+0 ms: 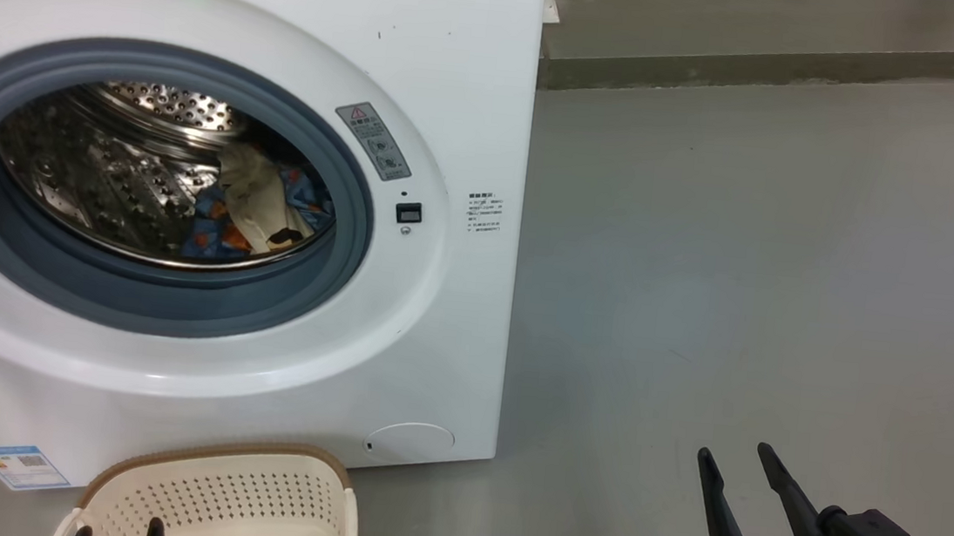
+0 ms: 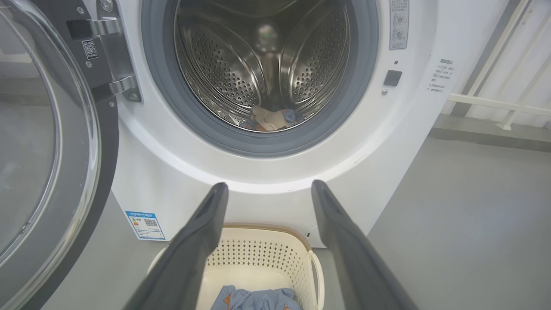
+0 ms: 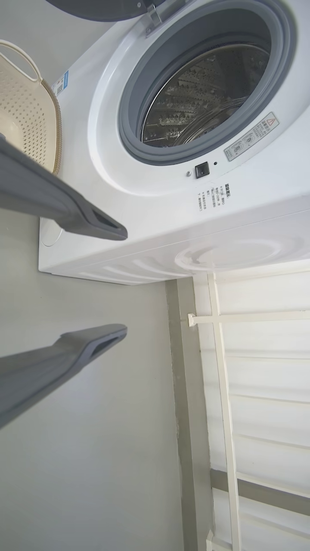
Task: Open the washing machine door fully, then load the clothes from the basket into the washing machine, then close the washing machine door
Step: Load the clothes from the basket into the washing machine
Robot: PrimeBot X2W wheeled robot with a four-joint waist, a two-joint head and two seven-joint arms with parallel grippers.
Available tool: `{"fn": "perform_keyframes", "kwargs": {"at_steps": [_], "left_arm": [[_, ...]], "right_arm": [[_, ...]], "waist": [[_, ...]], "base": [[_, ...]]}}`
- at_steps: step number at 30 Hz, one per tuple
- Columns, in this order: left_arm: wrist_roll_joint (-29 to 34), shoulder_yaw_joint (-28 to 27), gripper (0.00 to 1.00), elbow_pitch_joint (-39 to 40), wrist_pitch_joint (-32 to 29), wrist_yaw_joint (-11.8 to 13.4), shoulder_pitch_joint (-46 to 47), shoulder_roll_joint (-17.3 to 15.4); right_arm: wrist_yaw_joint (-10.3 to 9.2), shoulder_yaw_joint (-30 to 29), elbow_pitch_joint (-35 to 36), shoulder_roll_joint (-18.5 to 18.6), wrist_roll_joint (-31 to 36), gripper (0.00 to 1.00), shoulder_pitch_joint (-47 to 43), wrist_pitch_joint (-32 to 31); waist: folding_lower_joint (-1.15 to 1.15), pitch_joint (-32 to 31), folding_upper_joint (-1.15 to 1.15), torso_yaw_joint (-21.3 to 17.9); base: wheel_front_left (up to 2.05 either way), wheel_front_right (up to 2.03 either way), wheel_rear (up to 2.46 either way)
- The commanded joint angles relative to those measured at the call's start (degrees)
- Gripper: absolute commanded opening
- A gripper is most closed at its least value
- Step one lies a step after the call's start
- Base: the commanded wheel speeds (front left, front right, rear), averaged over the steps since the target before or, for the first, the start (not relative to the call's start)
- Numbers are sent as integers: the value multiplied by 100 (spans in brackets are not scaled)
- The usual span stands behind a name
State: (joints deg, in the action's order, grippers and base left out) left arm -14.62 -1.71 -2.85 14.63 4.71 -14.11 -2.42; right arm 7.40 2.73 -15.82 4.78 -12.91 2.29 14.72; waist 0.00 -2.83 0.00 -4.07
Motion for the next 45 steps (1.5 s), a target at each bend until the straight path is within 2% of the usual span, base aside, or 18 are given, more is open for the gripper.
{"fn": "perform_keyframes", "kwargs": {"at_steps": [1,45], "left_arm": [[-27,-210,100,97,37,-29,122,-46],[1,-376,100,-73,37,-280,94,-46]], "right_arm": [[9,104,146,-2,62,100,28,28],[9,111,88,-14,33,100,-41,28]], "waist": [[0,-1,0,-7],[0,-101,0,-16]], "base": [[0,0,0],[0,0,0]]}}
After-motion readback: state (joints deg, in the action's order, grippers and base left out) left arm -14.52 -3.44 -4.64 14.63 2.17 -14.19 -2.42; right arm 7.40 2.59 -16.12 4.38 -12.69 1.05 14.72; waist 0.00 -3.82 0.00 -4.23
